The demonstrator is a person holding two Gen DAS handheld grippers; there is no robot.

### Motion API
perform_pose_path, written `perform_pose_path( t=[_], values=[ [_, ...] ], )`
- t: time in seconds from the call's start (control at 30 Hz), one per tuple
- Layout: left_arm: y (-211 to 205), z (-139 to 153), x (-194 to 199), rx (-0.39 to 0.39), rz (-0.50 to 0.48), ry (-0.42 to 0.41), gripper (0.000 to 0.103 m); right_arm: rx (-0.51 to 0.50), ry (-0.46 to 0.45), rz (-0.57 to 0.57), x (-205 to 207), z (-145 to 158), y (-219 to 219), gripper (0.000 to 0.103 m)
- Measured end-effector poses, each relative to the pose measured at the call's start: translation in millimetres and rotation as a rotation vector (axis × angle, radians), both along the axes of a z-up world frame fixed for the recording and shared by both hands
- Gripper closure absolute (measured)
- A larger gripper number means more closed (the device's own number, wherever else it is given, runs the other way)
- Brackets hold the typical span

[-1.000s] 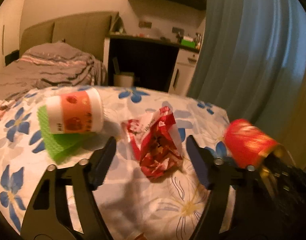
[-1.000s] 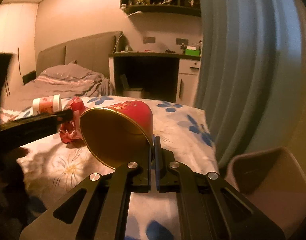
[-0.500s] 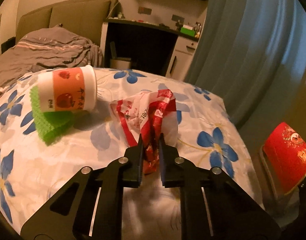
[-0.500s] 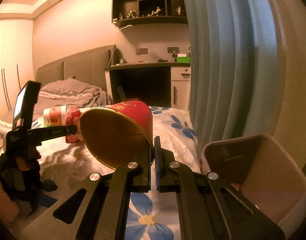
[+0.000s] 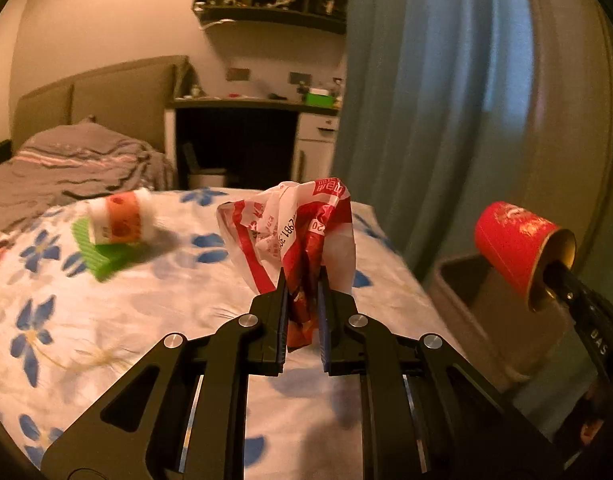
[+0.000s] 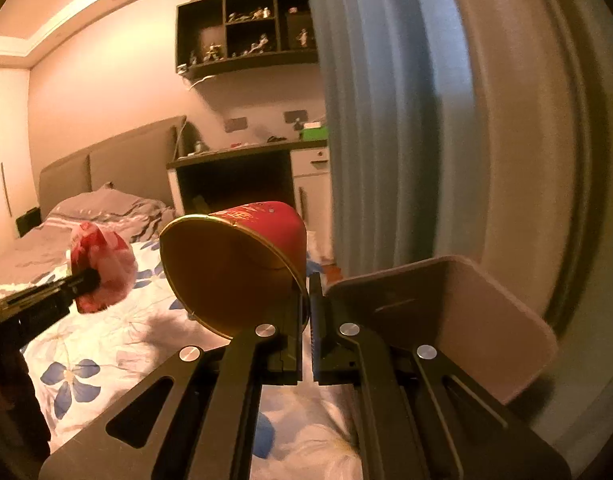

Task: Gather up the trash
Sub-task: 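Carry the red wrapper and red cup over the grey bin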

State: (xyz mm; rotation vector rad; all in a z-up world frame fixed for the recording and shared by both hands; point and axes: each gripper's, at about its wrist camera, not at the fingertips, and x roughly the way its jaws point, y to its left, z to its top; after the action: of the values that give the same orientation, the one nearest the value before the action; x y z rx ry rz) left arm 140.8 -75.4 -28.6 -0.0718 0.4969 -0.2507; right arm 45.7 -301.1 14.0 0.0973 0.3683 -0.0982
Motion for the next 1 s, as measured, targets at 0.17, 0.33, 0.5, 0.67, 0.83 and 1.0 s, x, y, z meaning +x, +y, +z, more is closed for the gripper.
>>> perform_pose_path(
  t=[0.17, 0.33, 0.5, 0.67, 0.83, 1.0],
  values=[
    [-27.5, 3.4, -15.6, 0.001, -0.065, -0.009, 0.091, -0.007, -0.008, -0.049, -17.2, 1.7, -18.1, 0.099],
    [-59.5, 9.4, -25.8, 0.012, -0.132, -0.031, 0.091, -0.007, -0.019, -0.095, -32.5, 3.3, -39.0, 0.099],
    [-86.9, 13.7, -34.5, 0.02, -0.191, -0.051, 0.091, -0.007, -0.033, -0.141, -41.9, 6.8, -58.8, 0.099],
    [-113.1, 14.1, -36.2, 0.026, -0.246, -0.054, 0.091, -0.009, -0.041, -0.177, -46.4, 6.4, -70.5, 0.099],
    [-136.5, 9.8, -36.7, 0.035, -0.294, -0.051, 0.091, -0.011, -0.043, -0.206, -49.5, 3.5, -82.8, 0.099],
    [-152.8, 6.8, -34.8, 0.04, -0.333, -0.052, 0.091, -0.002, -0.046, -0.224, -52.3, 0.1, -90.8, 0.099]
  ],
)
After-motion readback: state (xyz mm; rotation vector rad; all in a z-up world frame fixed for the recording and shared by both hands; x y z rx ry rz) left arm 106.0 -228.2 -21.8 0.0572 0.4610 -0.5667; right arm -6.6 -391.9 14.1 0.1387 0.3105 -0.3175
